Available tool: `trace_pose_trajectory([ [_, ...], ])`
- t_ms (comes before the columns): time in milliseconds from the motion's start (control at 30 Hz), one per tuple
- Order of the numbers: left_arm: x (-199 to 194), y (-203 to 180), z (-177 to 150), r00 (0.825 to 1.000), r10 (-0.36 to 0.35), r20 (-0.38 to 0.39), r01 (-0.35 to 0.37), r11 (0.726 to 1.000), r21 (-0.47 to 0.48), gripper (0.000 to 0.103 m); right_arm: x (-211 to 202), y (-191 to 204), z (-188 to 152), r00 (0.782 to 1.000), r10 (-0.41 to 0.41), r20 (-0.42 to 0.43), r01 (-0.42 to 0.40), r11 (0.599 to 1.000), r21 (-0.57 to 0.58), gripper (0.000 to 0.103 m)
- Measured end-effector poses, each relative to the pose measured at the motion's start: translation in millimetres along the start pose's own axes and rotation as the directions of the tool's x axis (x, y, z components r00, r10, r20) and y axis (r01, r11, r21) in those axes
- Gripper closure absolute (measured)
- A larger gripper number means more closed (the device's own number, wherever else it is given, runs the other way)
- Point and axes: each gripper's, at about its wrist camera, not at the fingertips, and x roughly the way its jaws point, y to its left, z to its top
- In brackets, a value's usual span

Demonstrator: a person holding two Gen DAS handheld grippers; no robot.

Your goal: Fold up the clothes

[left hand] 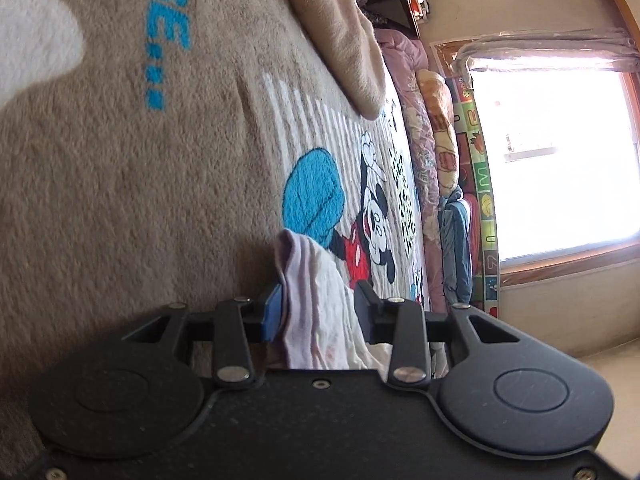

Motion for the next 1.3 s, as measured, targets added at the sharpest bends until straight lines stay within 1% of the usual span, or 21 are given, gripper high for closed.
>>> trace_pose_trajectory([
  [100,-5.4,-0.5,-16.1,1.0,0.007,-0.03,-0.007,1.0,0.012,0.057,0.8,1.2,0.0,1.0,0.001,-0.001,-0.001,1.0,-0.002,0.012],
  [200,-0.3,-6.3,-19.5,0.999,0.02,-0.033,-0.018,0.998,0.059,0.059,0.1,0.2,0.5,1.0,0.003,-0.002,-0.003,1.0,-0.001,0.012],
  [233,2.7,-10.4,-17.1,0.999,0.021,-0.032,-0.018,0.996,0.083,0.062,0.0,-0.1,0.6,1.0,0.003,-0.002,-0.003,1.0,-0.002,0.012],
  [267,5.0,-16.7,-13.8,1.0,0.018,-0.017,-0.016,0.992,0.121,0.069,-0.1,-0.2,0.6,1.0,0.003,-0.002,-0.003,1.0,-0.002,0.012],
  [333,8.9,-29.9,-6.9,1.0,0.01,0.017,-0.013,0.979,0.203,0.093,-0.2,0.8,-0.2,1.0,0.003,-0.002,-0.003,1.0,-0.002,0.012],
  [367,8.3,-37.8,-3.1,0.999,0.004,0.047,-0.016,0.966,0.257,0.096,-0.2,1.1,-0.5,1.0,0.004,-0.002,-0.004,1.0,-0.002,0.012],
  [433,5.1,-48.4,4.8,0.996,-0.037,0.086,0.008,0.95,0.313,0.097,-0.2,1.3,-1.0,1.0,0.005,-0.002,-0.005,1.0,-0.002,0.012],
  [467,5.2,-51.9,8.8,0.994,-0.056,0.092,0.023,0.945,0.326,0.098,-0.3,1.3,-1.1,1.0,0.005,-0.002,-0.005,1.0,-0.002,0.012],
  [567,12.0,-66.9,21.8,0.989,-0.088,0.117,0.035,0.918,0.394,0.098,-0.1,1.4,-1.1,1.0,0.007,-0.002,-0.007,1.0,-0.002,0.012],
  [667,19.0,-76.2,36.8,0.985,-0.118,0.126,0.05,0.894,0.445,0.099,-0.4,1.4,-0.9,1.0,0.011,-0.002,-0.011,1.0,-0.001,0.011],
  [833,33.3,-86.4,58.9,0.982,-0.137,0.129,0.055,0.866,0.497,0.099,-0.6,0.7,-0.8,1.0,0.018,-0.002,-0.018,1.0,0.0,0.011],
  [1000,47.0,-98.2,79.4,0.977,-0.166,0.135,0.063,0.826,0.56,0.099,-0.4,-0.3,-0.5,1.0,0.024,-0.003,-0.024,1.0,0.002,0.01],
  [1100,61.8,-100.9,90.0,0.979,-0.16,0.128,0.052,0.798,0.601,0.099,-0.7,-0.6,-0.7,1.0,0.029,-0.003,-0.029,1.0,0.002,0.01],
  [1167,73.9,-96.0,97.0,0.983,-0.136,0.121,0.036,0.794,0.607,0.099,-0.6,-0.7,-0.6,1.0,0.031,-0.004,-0.031,1.0,0.002,0.01],
  [1267,89.8,-82.3,108.6,0.989,-0.082,0.124,-0.007,0.807,0.591,0.099,-0.4,-1.0,-0.3,0.999,0.035,-0.004,-0.035,0.999,0.002,0.009],
  [1300,92.8,-76.8,112.3,0.99,-0.057,0.128,-0.028,0.817,0.576,0.099,-0.3,-1.3,-0.3,0.999,0.037,-0.004,-0.037,0.999,0.003,0.009],
])
